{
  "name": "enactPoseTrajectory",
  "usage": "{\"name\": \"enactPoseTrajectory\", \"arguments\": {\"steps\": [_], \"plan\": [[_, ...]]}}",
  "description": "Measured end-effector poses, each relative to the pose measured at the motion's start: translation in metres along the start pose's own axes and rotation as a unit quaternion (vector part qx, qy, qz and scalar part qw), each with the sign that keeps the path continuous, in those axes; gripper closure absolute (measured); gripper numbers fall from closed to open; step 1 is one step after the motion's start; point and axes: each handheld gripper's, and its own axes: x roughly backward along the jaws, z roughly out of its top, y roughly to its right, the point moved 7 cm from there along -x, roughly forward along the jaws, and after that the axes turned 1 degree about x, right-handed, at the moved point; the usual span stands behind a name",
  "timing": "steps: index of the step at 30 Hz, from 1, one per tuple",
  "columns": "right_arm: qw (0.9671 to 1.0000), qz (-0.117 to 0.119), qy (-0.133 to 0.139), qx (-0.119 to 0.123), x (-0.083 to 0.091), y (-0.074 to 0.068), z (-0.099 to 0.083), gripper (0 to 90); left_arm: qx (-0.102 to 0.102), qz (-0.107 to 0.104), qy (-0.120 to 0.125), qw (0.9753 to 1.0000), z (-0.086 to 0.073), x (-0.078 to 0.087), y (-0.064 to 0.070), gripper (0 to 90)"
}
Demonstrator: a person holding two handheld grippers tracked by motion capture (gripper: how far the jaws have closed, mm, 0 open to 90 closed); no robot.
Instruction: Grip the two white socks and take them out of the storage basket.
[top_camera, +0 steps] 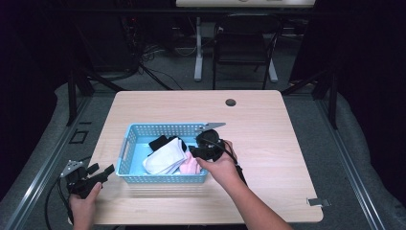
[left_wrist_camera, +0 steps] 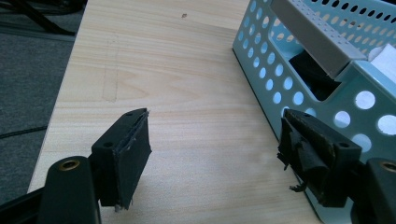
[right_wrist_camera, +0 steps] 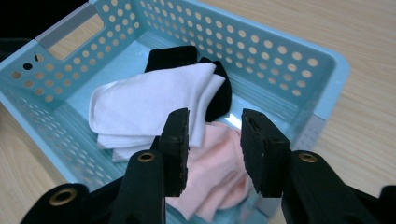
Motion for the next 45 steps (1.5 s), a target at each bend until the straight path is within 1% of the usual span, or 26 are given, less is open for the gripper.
{"name": "enactPoseTrajectory", "arguments": {"steps": [4, 9, 12, 15, 21, 22, 23, 25, 26, 27, 28, 29, 30, 31, 32, 33, 35, 36, 37, 38, 39, 41, 42, 43, 44, 45], "plan": [[0.9998, 0.005, -0.019, 0.003, -0.016, -0.007, 0.008, 63.3, -0.001, 0.000, -0.003, 1.0000, 0.000, 0.000, 0.000, 24.8], [0.9989, 0.013, -0.044, -0.005, -0.038, -0.012, 0.013, 66.0, 0.001, 0.000, -0.002, 1.0000, 0.000, 0.000, -0.001, 24.8], [0.9984, 0.006, -0.055, -0.012, -0.050, -0.012, 0.013, 66.1, 0.002, 0.001, 0.001, 1.0000, 0.000, 0.000, -0.001, 24.8], [0.9975, 0.008, -0.070, -0.012, -0.061, -0.011, 0.013, 66.1, 0.003, 0.001, 0.002, 1.0000, 0.001, 0.000, -0.001, 24.8], [0.9961, 0.003, -0.086, -0.020, -0.075, -0.014, 0.010, 68.5, 0.002, 0.000, 0.002, 1.0000, 0.001, 0.000, -0.001, 24.8], [0.9956, 0.002, -0.091, -0.018, -0.077, -0.013, 0.010, 68.5, 0.002, 0.000, 0.002, 1.0000, 0.001, 0.000, -0.001, 24.8], [0.9957, 0.002, -0.089, -0.027, -0.080, -0.013, 0.010, 68.5, 0.002, 0.000, 0.001, 1.0000, 0.001, 0.000, -0.001, 24.8], [0.9946, 0.004, -0.101, -0.026, -0.082, -0.012, 0.009, 68.5, 0.002, 0.000, 0.002, 1.0000, 0.001, 0.000, -0.001, 24.8], [0.9943, 0.007, -0.101, -0.034, -0.084, -0.013, 0.008, 68.5, 0.002, 0.000, 0.001, 1.0000, 0.001, 0.000, -0.001, 24.8], [0.9943, 0.007, -0.101, -0.034, -0.084, -0.013, 0.008, 68.5, 0.002, 0.000, 0.001, 1.0000, 0.001, 0.000, -0.001, 24.8], [0.9942, 0.008, -0.095, -0.050, -0.088, -0.013, 0.008, 68.4, 0.001, -0.002, -0.002, 1.0000, 0.001, 0.000, -0.001, 24.8], [0.9930, 0.010, -0.109, -0.046, -0.087, -0.012, 0.008, 68.5, 0.002, 0.000, 0.002, 1.0000, 0.001, 0.000, -0.001, 24.8], [0.9930, 0.013, -0.106, -0.050, -0.089, -0.012, 0.008, 68.5, 0.002, -0.001, 0.001, 1.0000, 0.001, 0.000, -0.001, 24.8], [0.9923, 0.017, -0.113, -0.049, -0.090, -0.012, 0.007, 68.6, 0.002, -0.002, -0.001, 1.0000, 0.001, 0.000, -0.001, 24.8], [0.9921, 0.015, -0.114, -0.051, -0.091, -0.011, 0.006, 69.0, 0.001, -0.002, -0.001, 1.0000, 0.001, 0.000, -0.001, 24.8], [0.9911, 0.015, -0.123, -0.049, -0.091, -0.011, 0.005, 70.0, 0.002, -0.002, -0.001, 1.0000, 0.001, 0.000, -0.001, 24.8], [0.9908, 0.018, -0.126, -0.048, -0.094, -0.013, 0.005, 71.2, 0.002, -0.002, 0.000, 1.0000, 0.001, 0.000, -0.001, 24.8], [0.9906, 0.019, -0.129, -0.043, -0.094, -0.014, 0.005, 72.4, 0.002, -0.001, 0.002, 1.0000, 0.001, 0.000, -0.001, 24.8], [0.9906, 0.021, -0.127, -0.045, -0.095, -0.016, 0.005, 73.0, 0.002, -0.001, 0.001, 1.0000, 0.001, 0.000, -0.001, 24.8], [0.9896, 0.023, -0.136, -0.040, -0.094, -0.017, 0.005, 73.9, 0.001, -0.002, 0.000, 1.0000, 0.001, 0.000, -0.001, 24.8], [0.9901, 0.020, -0.135, -0.033, -0.096, -0.018, 0.005, 74.6, 0.002, -0.001, 0.001, 1.0000, 0.001, 0.000, -0.001, 24.8], [0.9905, 0.019, -0.132, -0.036, -0.097, -0.020, 0.005, 75.9, 0.001, -0.002, -0.001, 1.0000, 0.001, 0.000, -0.001, 24.8], [0.9899, 0.018, -0.137, -0.031, -0.097, -0.020, 0.005, 77.4, 0.001, -0.002, 0.000, 1.0000, 0.001, 0.000, -0.001, 24.8], [0.9906, 0.017, -0.132, -0.030, -0.097, -0.021, 0.005, 78.9, 0.001, -0.002, 0.000, 1.0000, 0.001, 0.000, -0.001, 24.8], [0.9904, 0.014, -0.135, -0.023, -0.096, -0.021, 0.005, 80.6, 0.001, -0.002, 0.000, 1.0000, 0.001, 0.000, -0.001, 24.8], [0.9909, 0.013, -0.131, -0.026, -0.097, -0.021, 0.005, 82.1, 0.001, -0.002, 0.000, 1.0000, 0.001, 0.000, -0.001, 24.8]]}}
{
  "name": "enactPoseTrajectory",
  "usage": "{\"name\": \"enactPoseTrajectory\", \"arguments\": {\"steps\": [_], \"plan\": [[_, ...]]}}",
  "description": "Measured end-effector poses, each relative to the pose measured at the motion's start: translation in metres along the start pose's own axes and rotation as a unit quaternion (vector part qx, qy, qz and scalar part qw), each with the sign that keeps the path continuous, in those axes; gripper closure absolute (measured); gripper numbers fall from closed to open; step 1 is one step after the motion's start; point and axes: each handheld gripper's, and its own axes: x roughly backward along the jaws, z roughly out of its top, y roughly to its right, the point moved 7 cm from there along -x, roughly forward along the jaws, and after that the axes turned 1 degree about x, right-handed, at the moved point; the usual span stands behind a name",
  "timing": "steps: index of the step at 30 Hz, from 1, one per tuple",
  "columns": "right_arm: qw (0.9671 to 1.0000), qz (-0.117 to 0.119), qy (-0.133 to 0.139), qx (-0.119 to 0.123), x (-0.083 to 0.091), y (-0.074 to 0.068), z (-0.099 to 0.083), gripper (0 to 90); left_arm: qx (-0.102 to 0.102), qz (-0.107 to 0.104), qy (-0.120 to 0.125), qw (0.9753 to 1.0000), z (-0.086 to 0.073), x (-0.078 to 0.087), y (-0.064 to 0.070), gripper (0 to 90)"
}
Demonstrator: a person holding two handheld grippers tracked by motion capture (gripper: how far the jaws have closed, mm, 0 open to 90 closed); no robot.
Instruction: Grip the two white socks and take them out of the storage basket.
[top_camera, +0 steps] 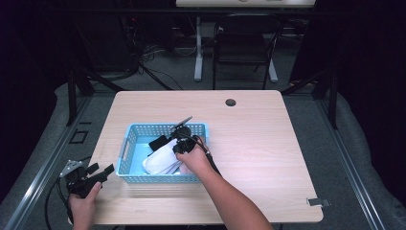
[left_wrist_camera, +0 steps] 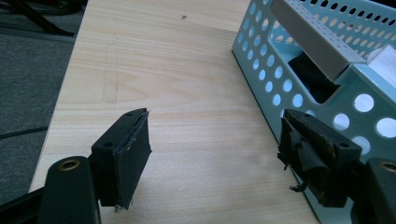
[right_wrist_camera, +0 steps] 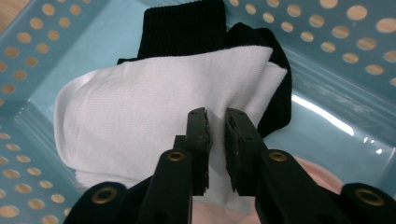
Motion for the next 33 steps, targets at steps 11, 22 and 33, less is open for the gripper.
{"name": "enactPoseTrajectory", "arguments": {"steps": [11, 22, 33], "plan": [[0.9979, -0.012, 0.046, 0.043, 0.017, -0.010, 0.001, 88.1, 0.000, 0.000, 0.000, 1.0000, 0.000, 0.000, 0.000, 24.8], [0.9777, -0.010, 0.143, 0.154, 0.056, -0.051, -0.001, 88.2, 0.000, 0.002, 0.001, 1.0000, 0.000, -0.001, 0.000, 24.8], [0.9561, 0.010, 0.244, 0.162, 0.094, -0.070, -0.002, 88.5, -0.001, 0.000, -0.002, 1.0000, -0.001, 0.000, 0.001, 24.8]]}}
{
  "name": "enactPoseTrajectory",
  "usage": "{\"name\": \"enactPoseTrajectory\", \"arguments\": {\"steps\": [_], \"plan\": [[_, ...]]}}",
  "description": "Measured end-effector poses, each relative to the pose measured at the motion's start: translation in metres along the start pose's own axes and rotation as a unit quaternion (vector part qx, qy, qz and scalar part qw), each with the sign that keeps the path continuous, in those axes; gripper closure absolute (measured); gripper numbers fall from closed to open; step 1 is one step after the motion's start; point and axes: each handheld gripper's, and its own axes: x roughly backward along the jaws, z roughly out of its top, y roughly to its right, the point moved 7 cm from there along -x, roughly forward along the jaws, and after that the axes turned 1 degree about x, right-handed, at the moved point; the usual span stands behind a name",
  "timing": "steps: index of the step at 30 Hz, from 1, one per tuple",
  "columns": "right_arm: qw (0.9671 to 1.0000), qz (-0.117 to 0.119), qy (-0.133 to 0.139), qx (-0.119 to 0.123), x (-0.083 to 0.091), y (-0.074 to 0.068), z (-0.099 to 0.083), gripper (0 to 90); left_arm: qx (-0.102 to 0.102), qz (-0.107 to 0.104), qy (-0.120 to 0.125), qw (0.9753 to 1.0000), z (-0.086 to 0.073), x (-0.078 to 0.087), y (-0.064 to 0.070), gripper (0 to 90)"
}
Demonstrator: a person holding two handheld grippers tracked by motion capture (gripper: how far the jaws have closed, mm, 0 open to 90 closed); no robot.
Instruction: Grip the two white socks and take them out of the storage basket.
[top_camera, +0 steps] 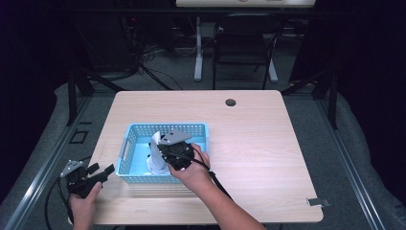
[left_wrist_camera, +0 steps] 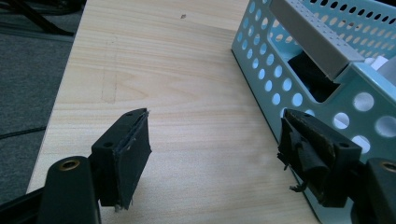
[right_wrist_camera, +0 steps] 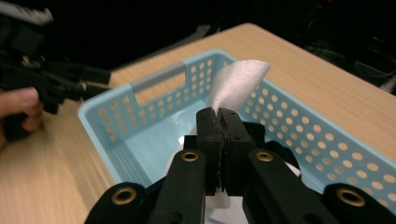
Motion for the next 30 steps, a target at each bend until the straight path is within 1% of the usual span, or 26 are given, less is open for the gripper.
{"name": "enactPoseTrajectory", "arguments": {"steps": [1, 3, 7, 9, 12, 13, 16, 18, 23, 24, 28, 30], "plan": [[1.0000, 0.002, 0.007, -0.004, 0.003, 0.000, 0.001, 88.5, 0.000, 0.000, 0.003, 1.0000, 0.000, -0.001, 0.000, 24.8], [0.9994, 0.006, 0.029, -0.018, 0.010, 0.001, 0.005, 88.6, 0.000, 0.000, 0.003, 1.0000, 0.000, 0.000, 0.000, 24.8], [0.9975, 0.005, 0.063, -0.031, 0.027, 0.004, 0.012, 88.6, 0.001, 0.000, 0.003, 1.0000, 0.000, 0.000, 0.000, 24.8], [0.9965, 0.006, 0.075, -0.036, 0.037, 0.006, 0.015, 88.7, 0.001, 0.001, 0.003, 1.0000, 0.000, 0.000, 0.000, 24.8], [0.9960, 0.006, 0.081, -0.038, 0.052, 0.010, 0.016, 88.7, 0.000, 0.000, 0.002, 1.0000, 0.000, -0.001, 0.001, 24.8], [0.9956, 0.005, 0.085, -0.040, 0.057, 0.011, 0.017, 88.7, -0.001, 0.000, -0.001, 1.0000, 0.000, 0.000, 0.001, 24.8], [0.9940, 0.006, 0.097, -0.050, 0.074, 0.014, 0.017, 88.7, -0.002, 0.000, -0.002, 1.0000, -0.001, -0.001, 0.001, 24.8], [0.9933, 0.005, 0.104, -0.051, 0.084, 0.016, 0.017, 88.8, -0.003, 0.000, -0.002, 1.0000, -0.001, -0.001, 0.001, 24.8], [0.9928, -0.012, 0.111, -0.043, 0.108, 0.023, 0.015, 88.8, -0.003, 0.002, -0.002, 1.0000, -0.001, -0.001, 0.001, 24.8], [0.9926, -0.016, 0.113, -0.042, 0.113, 0.025, 0.014, 88.8, -0.002, 0.003, 0.001, 1.0000, 0.000, -0.001, 0.001, 24.8], [0.9914, -0.029, 0.120, -0.044, 0.131, 0.032, 0.010, 88.7, -0.003, 0.003, 0.001, 1.0000, -0.001, -0.001, 0.001, 24.8], [0.9904, -0.032, 0.125, -0.050, 0.139, 0.036, 0.007, 88.8, -0.002, 0.003, 0.001, 1.0000, -0.001, -0.001, 0.001, 24.8]]}}
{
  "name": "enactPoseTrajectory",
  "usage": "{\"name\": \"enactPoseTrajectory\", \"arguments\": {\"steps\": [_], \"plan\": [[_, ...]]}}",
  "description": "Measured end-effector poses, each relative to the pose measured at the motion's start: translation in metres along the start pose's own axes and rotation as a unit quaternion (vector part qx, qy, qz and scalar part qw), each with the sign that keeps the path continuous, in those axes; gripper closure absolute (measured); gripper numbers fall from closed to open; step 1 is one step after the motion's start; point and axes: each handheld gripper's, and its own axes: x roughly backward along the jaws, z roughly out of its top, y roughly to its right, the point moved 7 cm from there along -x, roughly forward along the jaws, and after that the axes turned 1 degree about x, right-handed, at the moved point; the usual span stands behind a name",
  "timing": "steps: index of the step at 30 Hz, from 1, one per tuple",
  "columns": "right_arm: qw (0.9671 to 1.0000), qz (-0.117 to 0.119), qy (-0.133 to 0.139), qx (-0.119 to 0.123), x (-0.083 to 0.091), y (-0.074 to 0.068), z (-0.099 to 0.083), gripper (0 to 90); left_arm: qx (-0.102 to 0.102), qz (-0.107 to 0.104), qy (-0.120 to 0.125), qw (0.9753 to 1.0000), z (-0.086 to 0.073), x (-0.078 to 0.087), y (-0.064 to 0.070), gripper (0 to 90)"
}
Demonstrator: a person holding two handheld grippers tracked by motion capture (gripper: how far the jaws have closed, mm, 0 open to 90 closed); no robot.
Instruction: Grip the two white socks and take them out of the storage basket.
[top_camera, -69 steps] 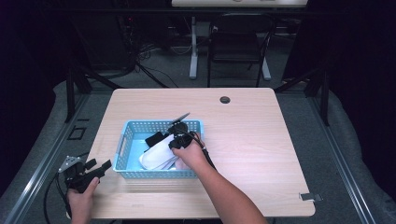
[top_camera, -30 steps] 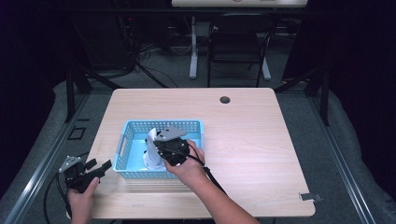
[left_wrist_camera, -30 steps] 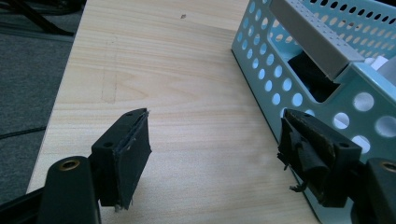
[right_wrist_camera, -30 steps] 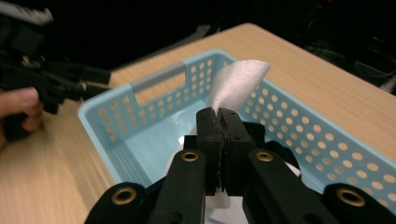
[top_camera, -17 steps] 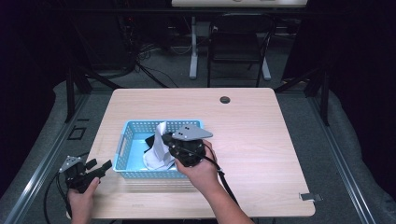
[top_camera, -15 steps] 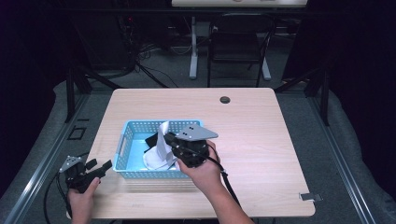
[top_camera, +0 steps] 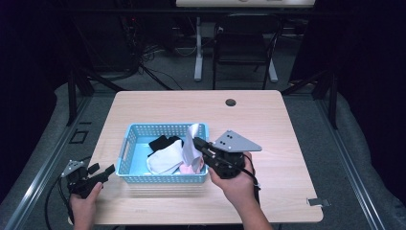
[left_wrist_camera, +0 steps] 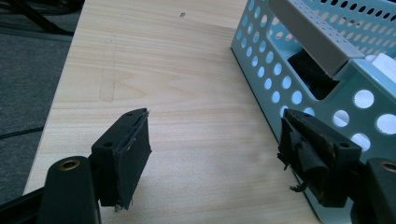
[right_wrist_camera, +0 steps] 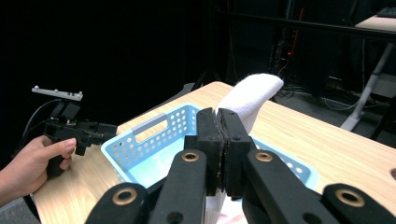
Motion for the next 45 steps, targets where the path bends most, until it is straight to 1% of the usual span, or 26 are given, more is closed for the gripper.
{"name": "enactPoseTrajectory", "arguments": {"steps": [6, 10, 12, 13, 15, 24, 28, 29, 32, 33, 35, 38, 41, 44, 45], "plan": [[0.9997, -0.019, 0.011, -0.011, 0.026, 0.015, -0.001, 88.8, 0.000, 0.000, 0.000, 1.0000, 0.000, 0.000, 0.000, 24.8], [0.9992, -0.033, 0.014, -0.016, 0.042, 0.024, -0.003, 88.8, -0.001, -0.001, -0.003, 1.0000, 0.000, 0.001, 0.000, 24.8], [0.9990, -0.041, 0.010, -0.014, 0.047, 0.029, -0.005, 88.8, 0.000, 0.000, 0.000, 1.0000, 0.000, 0.000, 0.000, 24.8], [0.9989, -0.044, 0.007, -0.014, 0.049, 0.030, -0.008, 88.8, -0.001, -0.001, -0.003, 1.0000, 0.000, 0.001, 0.000, 24.8], [0.9986, -0.051, -0.003, -0.013, 0.051, 0.035, -0.013, 88.8, -0.001, -0.001, -0.003, 1.0000, 0.000, 0.001, 0.000, 24.8], [0.9969, -0.064, -0.037, -0.029, 0.051, 0.049, -0.041, 88.8, -0.003, 0.000, -0.001, 1.0000, 0.000, 0.000, 0.001, 24.8], [0.9960, -0.067, -0.047, -0.035, 0.047, 0.055, -0.054, 88.8, -0.003, 0.000, -0.001, 1.0000, 0.000, 0.000, 0.000, 24.8], [0.9955, -0.070, -0.054, -0.034, 0.046, 0.057, -0.059, 88.8, -0.003, 0.000, -0.001, 1.0000, 0.000, 0.000, 0.000, 24.8], [0.9951, -0.064, -0.062, -0.043, 0.040, 0.061, -0.072, 88.8, -0.003, 0.000, -0.001, 1.0000, 0.000, 0.000, 0.000, 24.8], [0.9948, -0.061, -0.069, -0.043, 0.039, 0.062, -0.076, 88.8, -0.004, 0.000, -0.001, 1.0000, 0.000, 0.000, 0.000, 24.8], [0.9938, -0.064, -0.085, -0.033, 0.036, 0.065, -0.086, 88.8, -0.005, 0.000, -0.005, 1.0000, -0.001, 0.001, 0.000, 24.8], [0.9923, -0.067, -0.099, -0.033, 0.034, 0.070, -0.097, 88.8, -0.004, 0.000, -0.005, 1.0000, -0.001, 0.001, 0.000, 24.8], [0.9904, -0.072, -0.109, -0.044, 0.035, 0.078, -0.109, 88.8, -0.004, 0.001, -0.001, 1.0000, 0.000, 0.000, 0.000, 24.8], [0.9879, -0.084, -0.118, -0.054, 0.038, 0.086, -0.121, 88.8, -0.004, 0.001, -0.002, 1.0000, -0.001, 0.000, 0.000, 24.8], [0.9875, -0.088, -0.117, -0.057, 0.039, 0.090, -0.124, 88.8, -0.004, 0.001, -0.002, 1.0000, -0.001, 0.000, 0.000, 24.8]]}}
